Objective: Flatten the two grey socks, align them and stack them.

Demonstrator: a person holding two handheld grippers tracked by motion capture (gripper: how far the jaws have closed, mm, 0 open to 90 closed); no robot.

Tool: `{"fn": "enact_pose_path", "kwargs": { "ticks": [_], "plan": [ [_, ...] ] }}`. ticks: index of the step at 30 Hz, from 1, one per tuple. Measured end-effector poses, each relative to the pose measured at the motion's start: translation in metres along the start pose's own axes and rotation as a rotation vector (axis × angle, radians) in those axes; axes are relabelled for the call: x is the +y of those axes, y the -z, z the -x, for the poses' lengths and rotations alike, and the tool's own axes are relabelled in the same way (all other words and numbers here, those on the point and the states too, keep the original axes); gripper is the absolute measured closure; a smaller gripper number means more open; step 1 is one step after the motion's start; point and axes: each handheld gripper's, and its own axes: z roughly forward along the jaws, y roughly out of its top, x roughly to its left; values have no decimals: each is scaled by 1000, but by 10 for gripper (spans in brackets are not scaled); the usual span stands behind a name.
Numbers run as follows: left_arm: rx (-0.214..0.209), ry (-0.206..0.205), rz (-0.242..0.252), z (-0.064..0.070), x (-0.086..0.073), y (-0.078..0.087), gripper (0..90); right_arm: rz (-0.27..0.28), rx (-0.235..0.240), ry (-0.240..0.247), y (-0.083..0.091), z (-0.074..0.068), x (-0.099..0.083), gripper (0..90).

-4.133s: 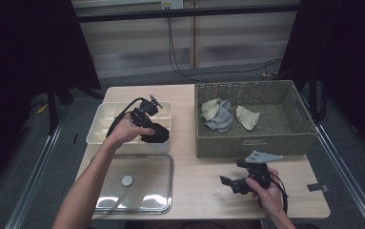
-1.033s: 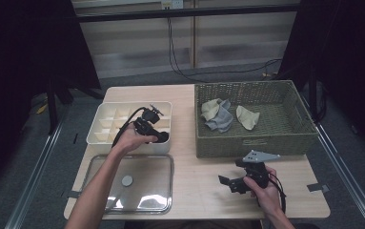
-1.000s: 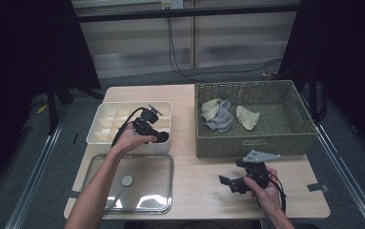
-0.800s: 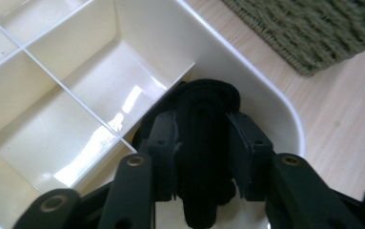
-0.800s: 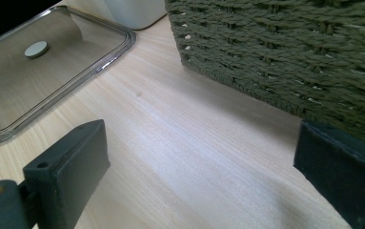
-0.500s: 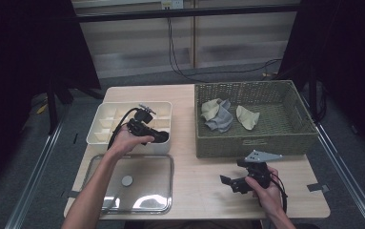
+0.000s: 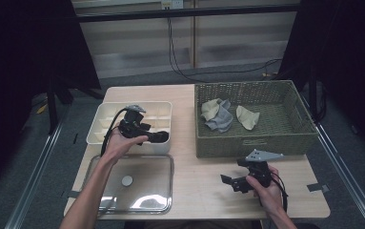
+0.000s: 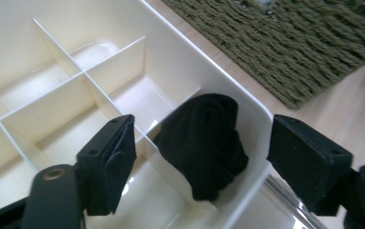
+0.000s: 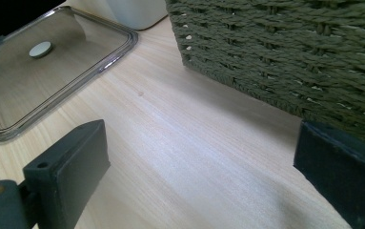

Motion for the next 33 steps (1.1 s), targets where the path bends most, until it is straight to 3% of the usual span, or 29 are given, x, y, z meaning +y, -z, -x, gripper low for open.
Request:
{"fn": "enact_pose_path", "kwargs": {
  "ticks": [3,8,11,12,21,26,30,33],
  "plan": [
    [2,-2,9,3,-2,4,220,1,1,-4,-1,1,0,45],
    [-15,6,72,9,-12,19,265,0,4,2,-1,1,1,49],
    [-10,4,85,12,-16,24,293,0,7,2,0,1,0,50],
    [5,-6,109,15,-19,29,297,0,7,7,0,1,1,53],
    [26,-17,130,31,-40,38,303,10,-13,5,2,0,1,44],
    [26,-16,147,40,-62,41,289,3,-9,-10,2,0,4,50],
    [12,19,164,44,-74,45,279,-1,-33,-7,1,-1,5,46],
    [25,2,152,55,-87,47,270,2,-81,17,1,-4,5,156]
  ]
}}
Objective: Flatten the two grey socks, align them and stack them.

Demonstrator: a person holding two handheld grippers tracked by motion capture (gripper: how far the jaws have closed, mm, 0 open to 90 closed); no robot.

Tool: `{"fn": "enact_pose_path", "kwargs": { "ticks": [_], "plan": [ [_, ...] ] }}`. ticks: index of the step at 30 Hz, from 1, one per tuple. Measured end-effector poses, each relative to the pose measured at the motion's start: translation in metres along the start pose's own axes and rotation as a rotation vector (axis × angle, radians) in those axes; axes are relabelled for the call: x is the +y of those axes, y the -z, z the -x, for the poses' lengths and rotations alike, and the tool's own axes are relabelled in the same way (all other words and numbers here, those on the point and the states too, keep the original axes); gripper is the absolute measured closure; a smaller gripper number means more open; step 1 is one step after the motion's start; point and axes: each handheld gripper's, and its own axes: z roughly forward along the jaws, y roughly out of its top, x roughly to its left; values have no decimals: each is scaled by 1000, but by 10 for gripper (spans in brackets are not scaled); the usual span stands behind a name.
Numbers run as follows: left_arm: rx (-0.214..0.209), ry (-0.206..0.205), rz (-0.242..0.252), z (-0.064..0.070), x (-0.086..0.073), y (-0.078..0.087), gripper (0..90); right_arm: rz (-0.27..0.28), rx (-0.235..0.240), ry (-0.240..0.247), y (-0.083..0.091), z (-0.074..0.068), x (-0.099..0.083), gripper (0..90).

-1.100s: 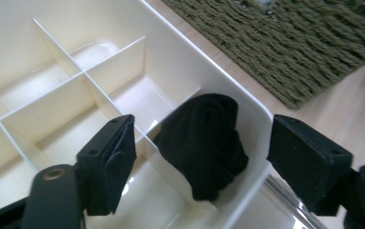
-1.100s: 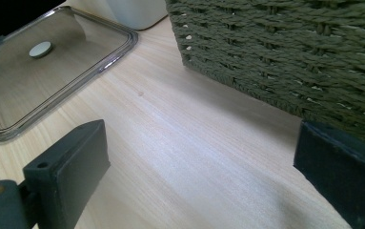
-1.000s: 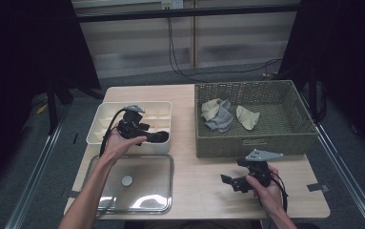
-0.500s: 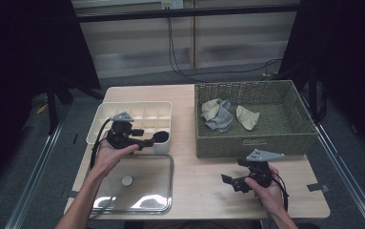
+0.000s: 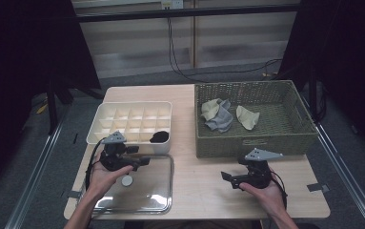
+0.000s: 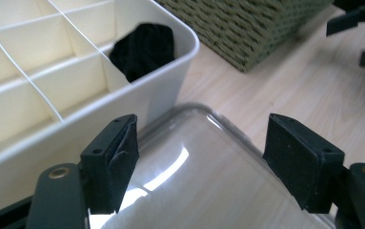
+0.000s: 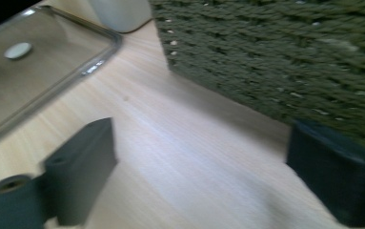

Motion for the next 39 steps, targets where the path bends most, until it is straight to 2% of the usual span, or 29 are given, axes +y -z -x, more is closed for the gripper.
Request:
{"fn": "enact_pose_path", "kwargs": {
  "ticks": [3,7,10,12,14,16,17,20,21,22,23,25,26,29,32,35,37,39],
  "plan": [
    [1,-6,7,6,-7,4,259,10,25,-13,2,2,0,240],
    [7,-18,5,14,-17,8,242,16,53,-36,5,5,0,308],
    [0,-16,-16,19,-22,8,243,14,26,-44,6,6,0,345],
    [-13,-27,-21,25,-28,7,242,9,46,-57,6,8,0,353],
    [-5,-35,-20,29,-32,8,242,31,32,-55,8,9,0,376],
    [-6,-28,-18,32,-36,8,242,49,52,-67,9,9,2,358],
    [-8,-33,-18,32,-38,8,242,57,46,-69,11,10,3,362],
    [-6,-24,-11,33,-41,9,239,38,50,-78,12,11,5,358],
    [4,-26,-28,34,-45,7,235,24,41,-82,14,11,6,326],
    [14,-39,-39,36,-47,6,231,18,45,-91,16,11,7,333],
    [-10,-37,-49,36,-50,4,232,14,41,-82,17,11,8,345],
    [-8,-36,-62,37,-52,3,239,14,48,-66,20,10,10,369],
    [-16,-32,-54,36,-51,4,239,24,48,-57,21,9,12,379],
    [-10,-8,-26,34,-51,7,238,43,47,-45,27,9,19,394],
    [1,-17,-24,33,-52,8,238,55,52,-41,30,11,23,411],
    [1,-18,-26,33,-52,8,232,78,82,-35,37,12,34,439],
    [2,-20,-33,33,-52,9,220,86,85,-26,42,12,41,440],
    [3,-9,-27,33,-52,10,218,89,88,-21,46,11,49,435]
  ]
}}
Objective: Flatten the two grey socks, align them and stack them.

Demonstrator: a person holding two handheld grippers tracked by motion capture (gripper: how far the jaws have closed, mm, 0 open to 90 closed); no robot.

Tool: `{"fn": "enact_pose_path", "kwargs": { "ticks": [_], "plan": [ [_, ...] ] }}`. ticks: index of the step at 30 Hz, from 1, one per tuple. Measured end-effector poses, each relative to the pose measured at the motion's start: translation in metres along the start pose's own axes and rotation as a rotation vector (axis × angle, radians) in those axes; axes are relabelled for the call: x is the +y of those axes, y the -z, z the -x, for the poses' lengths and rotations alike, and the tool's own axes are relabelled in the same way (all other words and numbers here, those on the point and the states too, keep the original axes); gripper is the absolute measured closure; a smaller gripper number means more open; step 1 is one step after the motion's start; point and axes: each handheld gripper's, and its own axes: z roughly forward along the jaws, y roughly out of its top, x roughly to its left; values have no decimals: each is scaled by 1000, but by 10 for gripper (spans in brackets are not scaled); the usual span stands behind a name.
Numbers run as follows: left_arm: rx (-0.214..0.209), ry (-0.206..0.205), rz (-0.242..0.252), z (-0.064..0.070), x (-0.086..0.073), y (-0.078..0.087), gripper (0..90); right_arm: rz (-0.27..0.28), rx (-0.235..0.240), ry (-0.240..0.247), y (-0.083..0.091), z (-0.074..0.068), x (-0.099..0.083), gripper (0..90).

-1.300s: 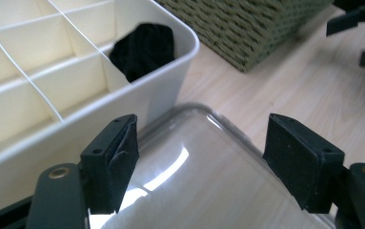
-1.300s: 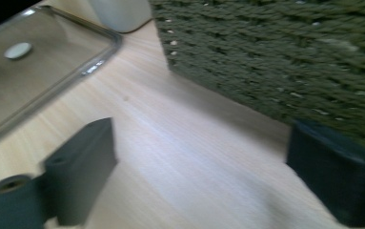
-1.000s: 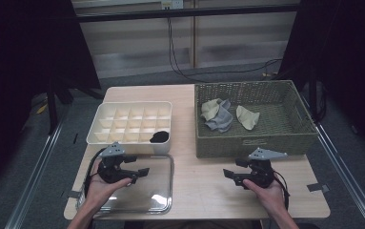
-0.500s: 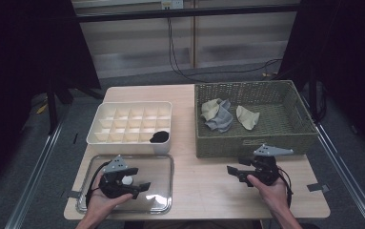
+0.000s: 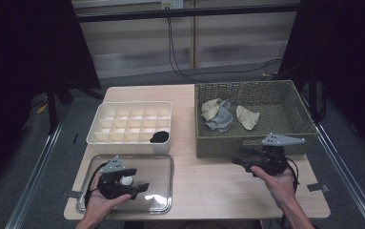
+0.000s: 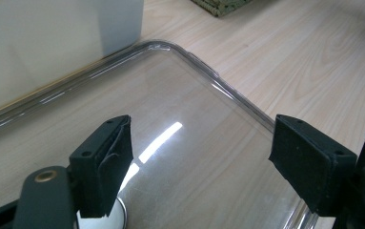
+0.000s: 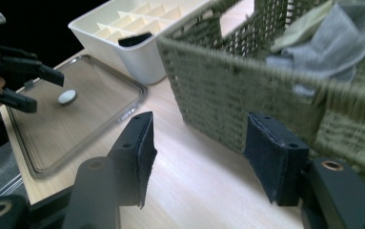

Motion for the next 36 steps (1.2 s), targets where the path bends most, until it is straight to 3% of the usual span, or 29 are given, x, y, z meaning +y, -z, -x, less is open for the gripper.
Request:
{"fn": "enact_pose_path", "kwargs": {
  "ticks": [5,10,12,18,28,36],
  "plan": [
    [13,7,15,-3,0,1,211,4,2,3,3,3,18,407],
    [14,13,18,-3,0,2,209,-13,-6,21,-4,18,41,404],
    [-6,6,10,-4,1,4,211,-27,-10,30,-11,27,53,425],
    [4,8,21,-2,2,5,215,-72,-14,49,-29,43,72,464],
    [16,13,25,-9,4,3,207,-59,-39,60,-54,69,109,458],
    [2,-1,26,-10,5,2,190,-104,-63,35,-86,93,116,514]
  ]
}}
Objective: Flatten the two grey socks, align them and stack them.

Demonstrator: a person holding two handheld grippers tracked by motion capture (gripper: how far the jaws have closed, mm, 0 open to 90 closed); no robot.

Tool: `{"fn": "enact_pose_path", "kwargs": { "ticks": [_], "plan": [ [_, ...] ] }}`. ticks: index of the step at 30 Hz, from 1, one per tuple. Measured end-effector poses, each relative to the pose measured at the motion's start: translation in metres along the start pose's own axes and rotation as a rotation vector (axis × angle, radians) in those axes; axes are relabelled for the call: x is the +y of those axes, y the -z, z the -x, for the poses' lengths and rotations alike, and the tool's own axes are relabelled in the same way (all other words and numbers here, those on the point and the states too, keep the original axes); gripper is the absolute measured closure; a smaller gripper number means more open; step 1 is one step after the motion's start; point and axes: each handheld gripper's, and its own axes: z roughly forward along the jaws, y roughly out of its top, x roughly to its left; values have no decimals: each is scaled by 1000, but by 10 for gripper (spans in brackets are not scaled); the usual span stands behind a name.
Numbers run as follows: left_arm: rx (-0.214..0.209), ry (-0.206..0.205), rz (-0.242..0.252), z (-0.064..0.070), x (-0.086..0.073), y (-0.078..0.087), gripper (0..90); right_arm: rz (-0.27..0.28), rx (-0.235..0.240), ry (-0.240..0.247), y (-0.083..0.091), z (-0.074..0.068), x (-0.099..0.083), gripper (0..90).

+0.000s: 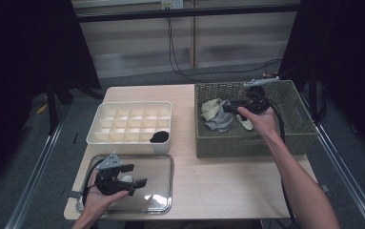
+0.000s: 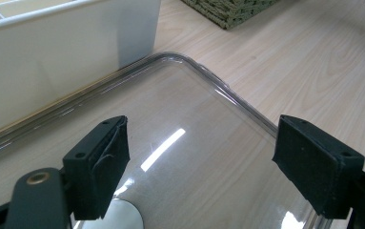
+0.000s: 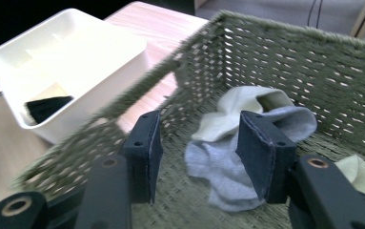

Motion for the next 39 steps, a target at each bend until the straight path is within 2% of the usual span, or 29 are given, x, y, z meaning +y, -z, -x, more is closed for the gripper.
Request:
{"fn": "enact_pose_path", "kwargs": {
  "ticks": [3,7,8,9,12,14,17,22,24,29,34,35,36,37,39],
  "plan": [
    [9,0,-3,-1,0,1,188,-20,-28,-4,-8,7,3,528],
    [9,12,0,-3,-1,2,186,-35,-40,-5,-17,16,6,523],
    [12,12,-1,-4,-2,2,185,-55,-51,-11,-26,22,7,522],
    [12,12,-1,-4,-2,2,185,-55,-51,-11,-26,22,7,522],
    [22,9,-3,-6,-2,3,185,-79,-54,-13,-40,28,9,541],
    [27,15,-3,-6,-2,2,185,-91,-70,-18,-46,30,10,548],
    [26,11,-4,-6,-2,2,185,-103,-66,-19,-52,32,11,559],
    [28,2,-4,-5,-2,3,184,-187,-73,-25,-73,35,8,584],
    [27,0,-7,-5,-2,2,183,-205,-81,-7,-75,34,8,584],
    [26,-5,-20,-5,-1,-1,180,-253,-103,-21,-79,34,5,587],
    [21,-18,-22,-3,-1,-2,179,-332,-100,-27,-85,34,0,676],
    [21,-18,-22,-3,-1,-2,179,-332,-100,-27,-85,34,0,676],
    [19,-14,-19,-3,-1,-2,179,-356,-101,-24,-87,34,0,729],
    [19,-18,-19,-2,-1,-2,179,-356,-101,-24,-87,34,0,729],
    [19,-20,-23,-1,-1,-2,179,-348,-103,-30,-86,34,0,820]
  ]
}}
